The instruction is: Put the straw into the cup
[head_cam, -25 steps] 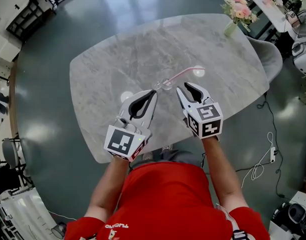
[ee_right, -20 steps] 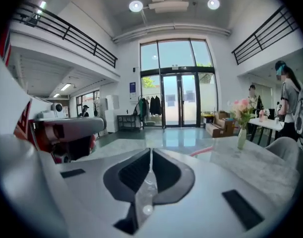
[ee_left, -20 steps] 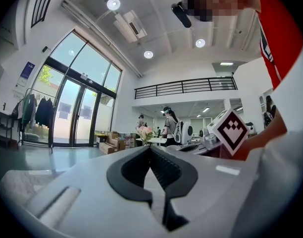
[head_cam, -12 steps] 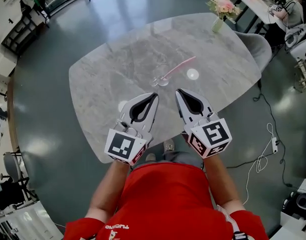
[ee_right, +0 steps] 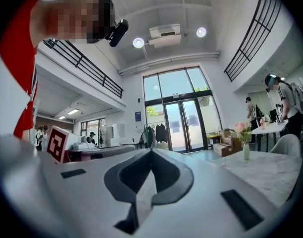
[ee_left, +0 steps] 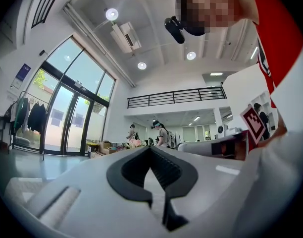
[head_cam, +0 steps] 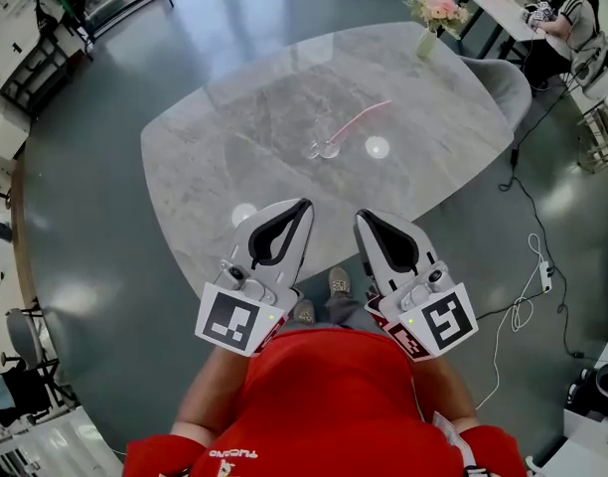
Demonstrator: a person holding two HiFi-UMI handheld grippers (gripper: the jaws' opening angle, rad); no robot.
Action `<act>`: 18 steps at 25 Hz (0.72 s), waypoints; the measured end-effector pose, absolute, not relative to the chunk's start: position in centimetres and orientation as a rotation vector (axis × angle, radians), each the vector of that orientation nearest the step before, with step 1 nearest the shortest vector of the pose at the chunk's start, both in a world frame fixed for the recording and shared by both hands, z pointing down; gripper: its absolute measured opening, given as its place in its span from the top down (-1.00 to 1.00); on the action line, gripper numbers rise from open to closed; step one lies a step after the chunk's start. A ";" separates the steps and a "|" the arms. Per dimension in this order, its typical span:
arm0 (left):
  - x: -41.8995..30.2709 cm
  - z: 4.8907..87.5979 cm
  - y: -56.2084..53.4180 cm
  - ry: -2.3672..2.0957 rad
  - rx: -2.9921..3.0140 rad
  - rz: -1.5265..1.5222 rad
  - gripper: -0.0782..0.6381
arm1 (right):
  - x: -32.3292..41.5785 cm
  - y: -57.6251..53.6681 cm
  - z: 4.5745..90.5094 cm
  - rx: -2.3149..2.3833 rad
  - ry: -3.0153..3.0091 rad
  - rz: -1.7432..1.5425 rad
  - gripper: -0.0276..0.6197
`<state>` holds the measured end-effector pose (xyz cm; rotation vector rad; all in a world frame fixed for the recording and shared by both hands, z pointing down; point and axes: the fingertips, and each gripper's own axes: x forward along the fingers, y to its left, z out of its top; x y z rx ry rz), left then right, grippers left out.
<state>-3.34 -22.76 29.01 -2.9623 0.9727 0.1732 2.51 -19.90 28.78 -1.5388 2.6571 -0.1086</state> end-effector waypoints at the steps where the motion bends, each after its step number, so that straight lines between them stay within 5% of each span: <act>1: -3.7 28.8 -22.3 0.967 -2.958 0.178 0.76 | 2.2 -19.4 28.7 -1.537 2.653 -0.109 0.91; 18: -4.6 28.2 -20.6 0.993 -3.011 0.139 0.76 | 1.8 -17.5 26.9 -1.505 2.621 -0.105 0.91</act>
